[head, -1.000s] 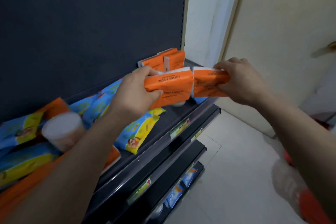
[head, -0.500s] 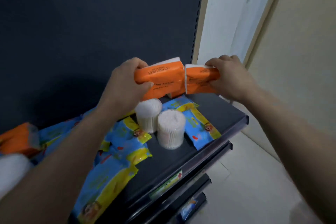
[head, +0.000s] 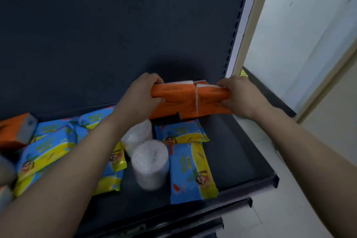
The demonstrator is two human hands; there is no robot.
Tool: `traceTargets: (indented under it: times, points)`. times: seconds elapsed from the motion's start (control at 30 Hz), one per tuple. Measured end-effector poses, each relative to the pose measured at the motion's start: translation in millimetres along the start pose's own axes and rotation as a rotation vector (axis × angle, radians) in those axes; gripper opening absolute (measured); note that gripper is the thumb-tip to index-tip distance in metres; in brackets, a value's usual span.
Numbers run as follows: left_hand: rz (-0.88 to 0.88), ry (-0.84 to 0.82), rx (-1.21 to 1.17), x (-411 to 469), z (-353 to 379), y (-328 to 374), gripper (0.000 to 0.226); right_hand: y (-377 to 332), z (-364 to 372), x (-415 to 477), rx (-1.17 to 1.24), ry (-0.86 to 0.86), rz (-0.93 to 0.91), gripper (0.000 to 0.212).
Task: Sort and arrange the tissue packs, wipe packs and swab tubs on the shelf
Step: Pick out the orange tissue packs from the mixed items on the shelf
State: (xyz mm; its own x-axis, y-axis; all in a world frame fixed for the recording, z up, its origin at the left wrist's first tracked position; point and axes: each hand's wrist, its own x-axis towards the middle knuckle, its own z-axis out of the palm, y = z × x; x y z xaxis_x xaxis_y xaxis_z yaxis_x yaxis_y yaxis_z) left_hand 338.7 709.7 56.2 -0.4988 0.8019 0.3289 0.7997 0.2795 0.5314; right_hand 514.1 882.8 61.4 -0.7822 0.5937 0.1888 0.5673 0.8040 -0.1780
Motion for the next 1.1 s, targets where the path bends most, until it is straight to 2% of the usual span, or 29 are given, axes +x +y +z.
traceTargets:
  times: [0.2,0.37,0.63,0.9,1.1]
  points:
    - [-0.122,-0.115,0.215,8.7,11.2,-15.3,0.030,1.7,17.4,18.5,-0.087,-0.099,-0.039,0.044]
    - [-0.134,-0.141,0.424,17.7,20.7,-25.1,0.033,0.5,26.2,28.1,-0.084,-0.131,-0.051,0.047]
    - [-0.238,-0.195,0.435,23.6,21.8,-37.6,0.034,-6.4,40.5,38.1,0.028,-0.141,-0.040,0.058]
    - [-0.181,-0.157,0.433,29.6,26.0,-37.9,0.035,-11.5,48.0,41.6,-0.012,-0.111,-0.017,0.057]
    - [-0.191,-0.253,0.379,27.5,25.1,-42.7,0.040,-12.2,47.1,40.7,-0.075,-0.147,-0.037,0.055]
